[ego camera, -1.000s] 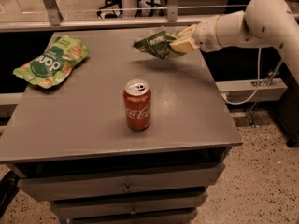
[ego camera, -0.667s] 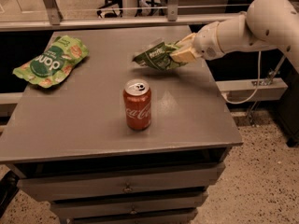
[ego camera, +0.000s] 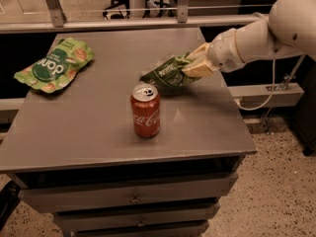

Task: Move green jalapeno chip bag near coke can

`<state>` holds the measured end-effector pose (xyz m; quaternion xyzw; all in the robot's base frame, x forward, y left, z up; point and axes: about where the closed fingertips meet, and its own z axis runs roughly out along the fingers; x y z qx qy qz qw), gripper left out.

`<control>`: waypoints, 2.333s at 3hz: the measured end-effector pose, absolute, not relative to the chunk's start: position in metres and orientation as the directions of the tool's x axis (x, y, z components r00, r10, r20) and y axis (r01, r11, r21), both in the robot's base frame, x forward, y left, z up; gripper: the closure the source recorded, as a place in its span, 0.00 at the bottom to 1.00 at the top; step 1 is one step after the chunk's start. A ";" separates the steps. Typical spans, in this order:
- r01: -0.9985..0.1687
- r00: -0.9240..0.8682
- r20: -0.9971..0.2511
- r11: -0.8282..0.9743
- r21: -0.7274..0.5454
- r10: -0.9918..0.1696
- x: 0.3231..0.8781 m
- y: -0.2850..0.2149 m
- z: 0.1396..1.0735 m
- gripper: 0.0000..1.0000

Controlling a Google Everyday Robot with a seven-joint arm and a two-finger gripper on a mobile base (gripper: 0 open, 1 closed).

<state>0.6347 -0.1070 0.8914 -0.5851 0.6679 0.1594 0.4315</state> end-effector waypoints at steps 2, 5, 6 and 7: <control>-0.952 0.089 -0.763 0.171 -0.255 -0.641 0.597 -0.103 0.888 0.75; -0.967 0.131 -0.757 0.084 -0.239 -0.641 0.577 -0.098 0.889 0.01; -0.967 0.134 -0.756 0.083 -0.242 -0.641 0.577 -0.098 0.889 0.00; -0.958 0.129 -0.754 0.114 -0.262 -0.644 0.588 -0.110 0.890 0.00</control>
Offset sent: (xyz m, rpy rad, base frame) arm -0.0545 0.0039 -0.0029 0.0041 0.0636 0.1501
